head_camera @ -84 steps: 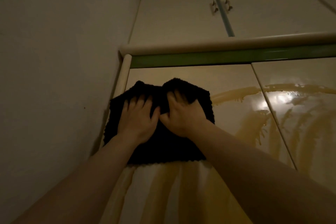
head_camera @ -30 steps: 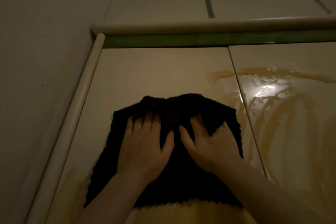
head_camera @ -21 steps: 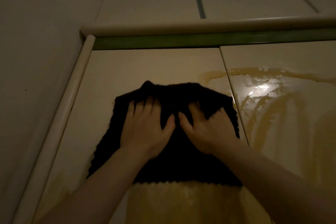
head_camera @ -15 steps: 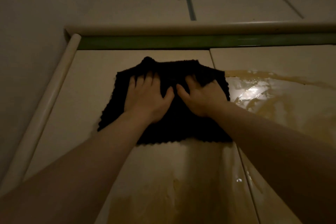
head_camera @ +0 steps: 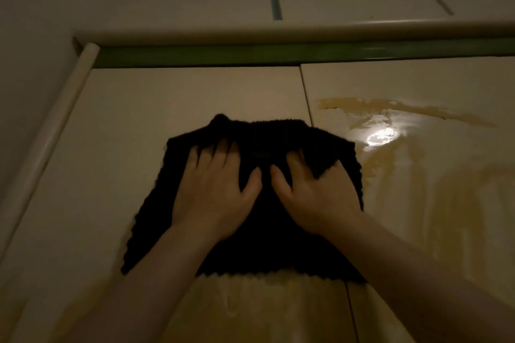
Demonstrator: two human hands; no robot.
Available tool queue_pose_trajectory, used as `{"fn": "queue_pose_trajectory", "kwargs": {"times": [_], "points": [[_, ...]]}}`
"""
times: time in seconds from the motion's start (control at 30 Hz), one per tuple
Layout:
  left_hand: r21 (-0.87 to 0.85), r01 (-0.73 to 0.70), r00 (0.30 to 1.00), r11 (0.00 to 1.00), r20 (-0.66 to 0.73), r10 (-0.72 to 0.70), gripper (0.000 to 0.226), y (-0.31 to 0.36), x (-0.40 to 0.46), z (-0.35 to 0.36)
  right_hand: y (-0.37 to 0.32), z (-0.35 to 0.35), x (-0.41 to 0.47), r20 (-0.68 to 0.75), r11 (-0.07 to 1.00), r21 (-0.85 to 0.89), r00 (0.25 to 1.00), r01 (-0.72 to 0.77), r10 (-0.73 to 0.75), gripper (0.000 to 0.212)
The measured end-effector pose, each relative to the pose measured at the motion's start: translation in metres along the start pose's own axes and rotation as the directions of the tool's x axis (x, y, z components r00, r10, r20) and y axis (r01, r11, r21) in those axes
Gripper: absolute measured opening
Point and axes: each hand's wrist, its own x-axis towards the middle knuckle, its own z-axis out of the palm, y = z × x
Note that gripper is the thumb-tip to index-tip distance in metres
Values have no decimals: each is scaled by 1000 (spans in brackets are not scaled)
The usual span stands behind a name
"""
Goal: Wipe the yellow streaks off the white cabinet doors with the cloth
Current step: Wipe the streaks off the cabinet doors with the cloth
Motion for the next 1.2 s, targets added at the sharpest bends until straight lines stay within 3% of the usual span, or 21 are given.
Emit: {"fn": "queue_pose_trajectory", "kwargs": {"times": [0.3, 0.67, 0.9, 1.2], "points": [[17, 57, 997, 998, 54, -58, 73, 30, -21, 1, 20, -10, -25, -30, 997, 8, 997, 71, -71, 46], [44, 90, 996, 995, -27, -89, 72, 77, 106, 14, 107, -20, 94, 141, 994, -94, 989, 53, -39, 61], [28, 40, 999, 999, -30, -39, 70, 101, 75, 17, 123, -29, 45, 134, 1000, -13, 991, -12, 13, 60], [6, 62, 997, 998, 36, -62, 72, 164, -16, 28, 146, -55, -56, 78, 998, -34, 996, 51, -49, 50]]}}
